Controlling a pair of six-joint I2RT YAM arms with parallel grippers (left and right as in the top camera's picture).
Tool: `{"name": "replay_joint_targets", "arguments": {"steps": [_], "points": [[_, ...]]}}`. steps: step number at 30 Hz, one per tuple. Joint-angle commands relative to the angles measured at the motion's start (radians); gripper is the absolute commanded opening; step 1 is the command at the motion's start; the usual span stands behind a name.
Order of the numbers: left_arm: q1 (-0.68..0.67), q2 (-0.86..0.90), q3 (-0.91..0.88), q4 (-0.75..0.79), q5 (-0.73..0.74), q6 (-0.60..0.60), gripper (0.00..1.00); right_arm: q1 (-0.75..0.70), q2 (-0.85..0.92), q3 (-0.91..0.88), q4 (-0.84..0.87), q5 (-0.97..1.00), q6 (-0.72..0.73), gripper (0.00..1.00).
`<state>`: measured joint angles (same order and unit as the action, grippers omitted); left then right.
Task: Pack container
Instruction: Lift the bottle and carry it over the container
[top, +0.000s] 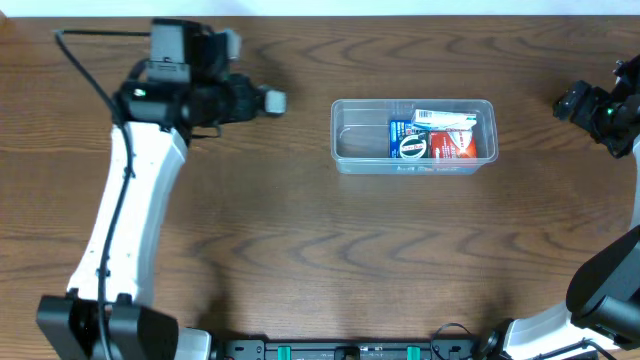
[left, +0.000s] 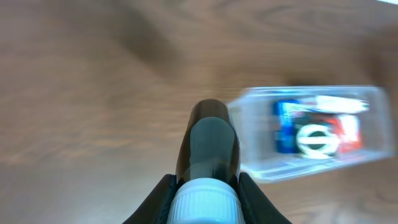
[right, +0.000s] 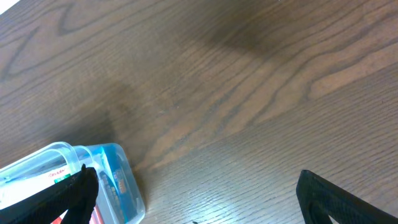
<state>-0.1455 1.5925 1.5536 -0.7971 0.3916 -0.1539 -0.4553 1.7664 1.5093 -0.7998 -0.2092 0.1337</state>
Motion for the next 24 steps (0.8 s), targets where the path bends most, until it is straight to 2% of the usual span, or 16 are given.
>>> {"name": "replay_joint_targets", "arguments": {"steps": [1,8,14,24], "points": [[-0.098,-0.001,0.018,0.037,0.04,-0.032,0.24,-0.003,-0.008,0.008,-0.002,-0.004,0.011,0.99],[-0.326,0.041,0.018,0.117,-0.195,-0.088,0.24,-0.003,-0.008,0.008,-0.001,-0.004,0.011,0.99],[-0.453,0.117,0.018,0.168,-0.43,-0.159,0.24,-0.003,-0.008,0.008,-0.001,-0.004,0.011,0.99],[-0.491,0.282,0.018,0.257,-0.461,-0.201,0.24,-0.003,-0.008,0.008,-0.002,-0.004,0.011,0.99]]}}
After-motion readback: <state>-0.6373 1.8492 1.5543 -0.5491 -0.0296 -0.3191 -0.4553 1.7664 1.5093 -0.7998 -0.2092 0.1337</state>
